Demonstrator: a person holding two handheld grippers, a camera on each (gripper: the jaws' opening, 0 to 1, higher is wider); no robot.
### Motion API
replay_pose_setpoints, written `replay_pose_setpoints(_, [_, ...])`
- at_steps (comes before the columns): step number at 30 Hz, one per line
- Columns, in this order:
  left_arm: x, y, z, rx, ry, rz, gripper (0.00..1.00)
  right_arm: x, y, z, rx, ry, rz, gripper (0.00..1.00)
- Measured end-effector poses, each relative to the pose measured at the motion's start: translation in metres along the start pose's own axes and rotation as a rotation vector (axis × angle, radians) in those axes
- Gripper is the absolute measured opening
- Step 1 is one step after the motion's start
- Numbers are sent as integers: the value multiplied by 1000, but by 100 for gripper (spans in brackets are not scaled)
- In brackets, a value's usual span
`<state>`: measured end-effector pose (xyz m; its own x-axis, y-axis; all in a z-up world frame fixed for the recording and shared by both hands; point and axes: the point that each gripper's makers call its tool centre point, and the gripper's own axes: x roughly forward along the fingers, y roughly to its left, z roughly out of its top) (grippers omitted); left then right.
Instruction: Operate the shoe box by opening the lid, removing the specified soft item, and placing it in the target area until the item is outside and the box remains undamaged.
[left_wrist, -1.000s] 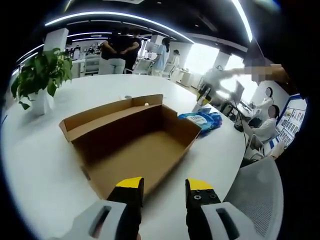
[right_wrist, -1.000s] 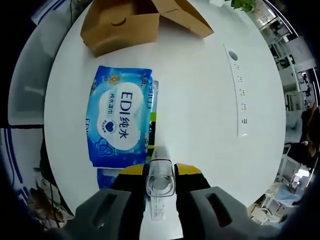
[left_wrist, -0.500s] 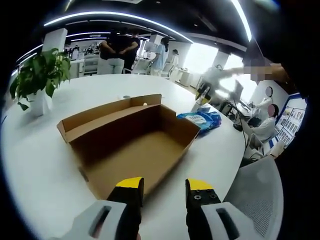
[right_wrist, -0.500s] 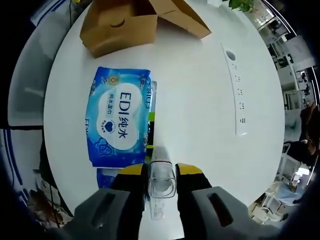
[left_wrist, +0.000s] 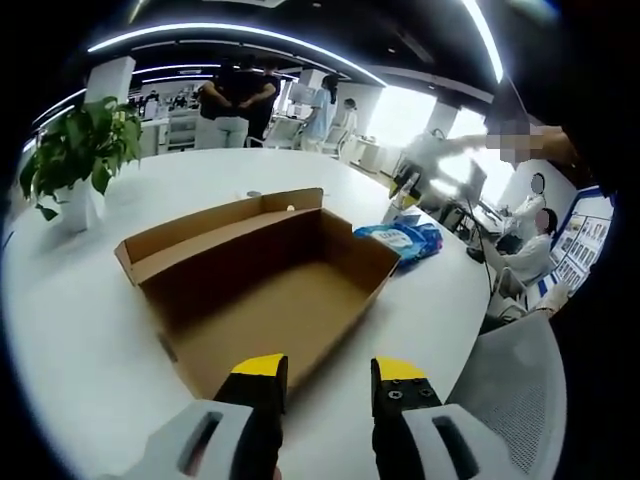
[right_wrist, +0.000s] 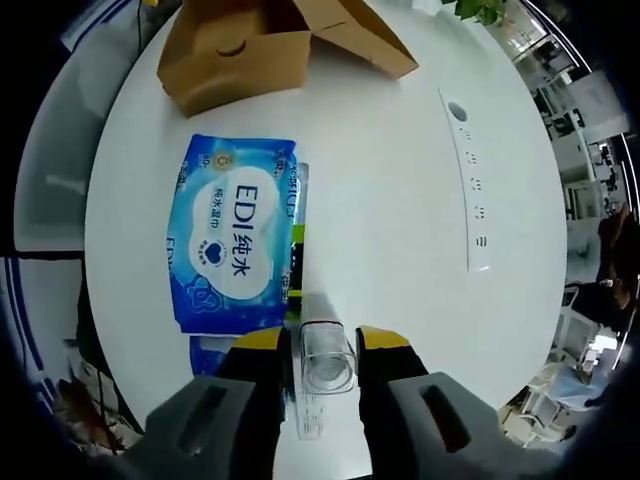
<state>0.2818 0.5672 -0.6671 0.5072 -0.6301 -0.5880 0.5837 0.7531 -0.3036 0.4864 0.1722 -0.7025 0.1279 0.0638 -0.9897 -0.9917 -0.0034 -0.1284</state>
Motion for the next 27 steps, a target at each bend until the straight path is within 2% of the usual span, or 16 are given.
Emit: replay_pose_setpoints(27, [0,0,-2,1,7,-2,34,5,-15,-9,-2,0,-31,30])
